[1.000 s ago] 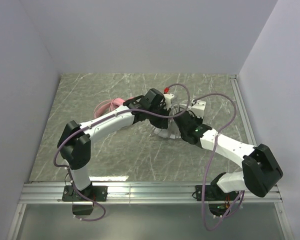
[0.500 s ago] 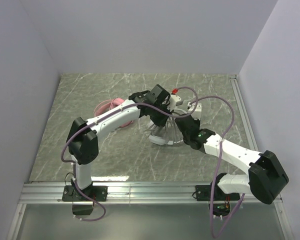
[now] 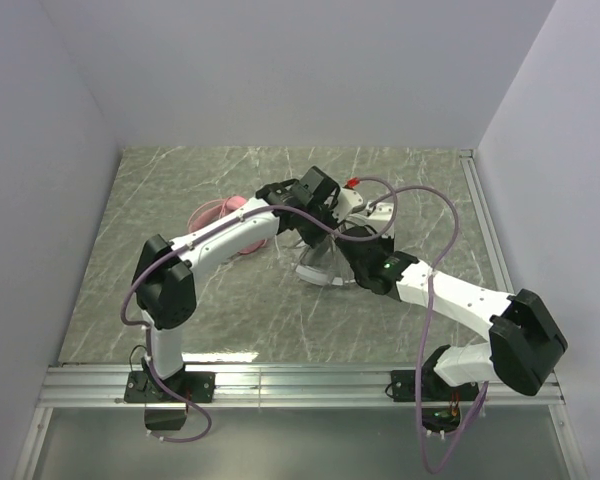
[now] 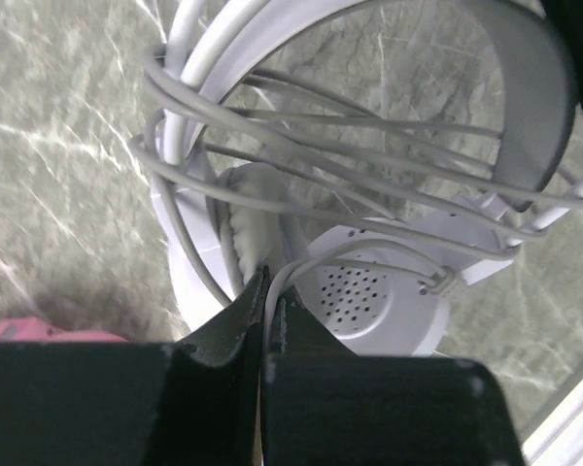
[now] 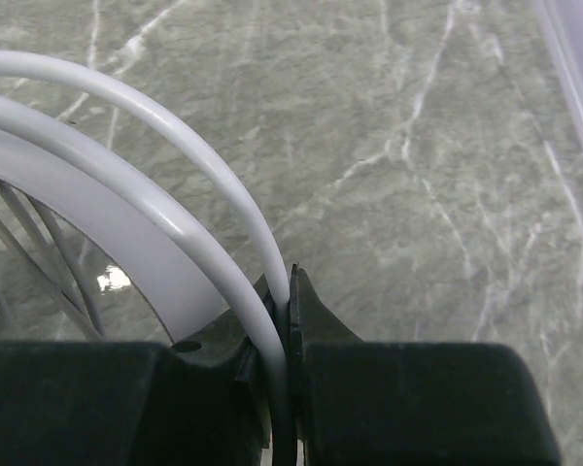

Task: Wrap the headphones
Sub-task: Wrap the headphone cable with the left arm

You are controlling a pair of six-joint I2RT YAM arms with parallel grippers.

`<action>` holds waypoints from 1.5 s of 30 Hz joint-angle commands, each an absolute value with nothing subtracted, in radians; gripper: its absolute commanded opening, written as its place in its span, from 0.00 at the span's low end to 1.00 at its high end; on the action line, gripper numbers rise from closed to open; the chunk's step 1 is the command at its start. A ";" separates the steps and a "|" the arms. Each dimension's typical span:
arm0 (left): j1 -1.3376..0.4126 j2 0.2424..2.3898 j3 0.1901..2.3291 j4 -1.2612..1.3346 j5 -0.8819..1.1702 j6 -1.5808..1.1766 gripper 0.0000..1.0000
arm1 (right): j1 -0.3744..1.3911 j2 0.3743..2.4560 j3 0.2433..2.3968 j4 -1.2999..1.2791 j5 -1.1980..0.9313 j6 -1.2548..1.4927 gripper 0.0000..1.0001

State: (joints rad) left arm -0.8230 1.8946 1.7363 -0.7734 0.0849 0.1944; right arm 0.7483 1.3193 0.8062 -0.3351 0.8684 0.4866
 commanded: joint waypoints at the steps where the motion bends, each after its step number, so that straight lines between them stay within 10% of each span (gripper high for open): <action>1: -0.818 1.819 1.686 -0.603 0.070 0.371 0.01 | 0.811 1.321 0.851 -0.420 0.969 0.460 0.00; 11: -0.818 1.755 1.600 -0.469 0.015 0.541 0.01 | 0.871 1.338 0.848 -0.433 1.015 0.405 0.00; 24: -0.818 1.893 1.983 -0.868 0.299 0.436 0.01 | 0.874 1.397 0.874 -0.442 0.986 0.390 0.00; 36: -0.868 1.799 1.824 -0.674 -0.265 0.646 0.00 | 0.877 1.440 0.879 -0.445 0.946 0.374 0.00; 45: -0.856 1.678 1.528 -0.233 -0.244 0.882 0.00 | 0.917 1.442 0.876 -0.445 0.940 0.336 0.00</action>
State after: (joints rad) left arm -0.8196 1.7218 1.5234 -0.4797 -0.2016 0.5304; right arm 0.8871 1.4261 0.8600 -0.2913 1.0691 0.5613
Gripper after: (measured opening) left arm 0.055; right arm 0.131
